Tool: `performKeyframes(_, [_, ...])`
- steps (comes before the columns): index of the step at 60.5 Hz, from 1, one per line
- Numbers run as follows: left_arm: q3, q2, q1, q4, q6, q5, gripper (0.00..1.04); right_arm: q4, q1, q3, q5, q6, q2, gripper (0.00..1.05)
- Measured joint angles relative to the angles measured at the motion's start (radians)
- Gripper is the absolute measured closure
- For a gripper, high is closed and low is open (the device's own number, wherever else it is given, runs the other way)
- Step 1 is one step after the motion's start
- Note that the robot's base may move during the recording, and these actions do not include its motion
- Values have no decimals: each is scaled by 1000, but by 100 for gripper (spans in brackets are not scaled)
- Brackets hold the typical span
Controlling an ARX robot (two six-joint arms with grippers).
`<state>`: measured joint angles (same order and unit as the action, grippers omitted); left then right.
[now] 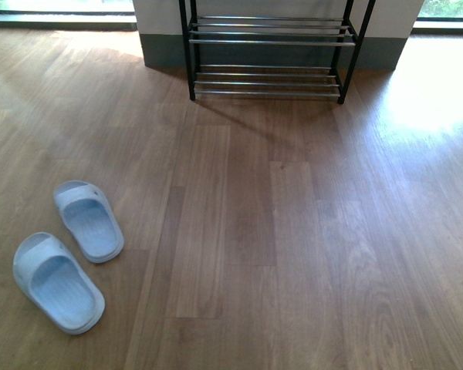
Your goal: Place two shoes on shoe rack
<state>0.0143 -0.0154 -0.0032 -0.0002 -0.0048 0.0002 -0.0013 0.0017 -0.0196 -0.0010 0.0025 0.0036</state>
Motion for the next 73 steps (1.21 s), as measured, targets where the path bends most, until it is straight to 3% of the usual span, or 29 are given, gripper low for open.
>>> performKeyframes(73, [0, 0, 0, 0, 0, -3, 9, 0, 0, 0, 0, 0, -2, 9])
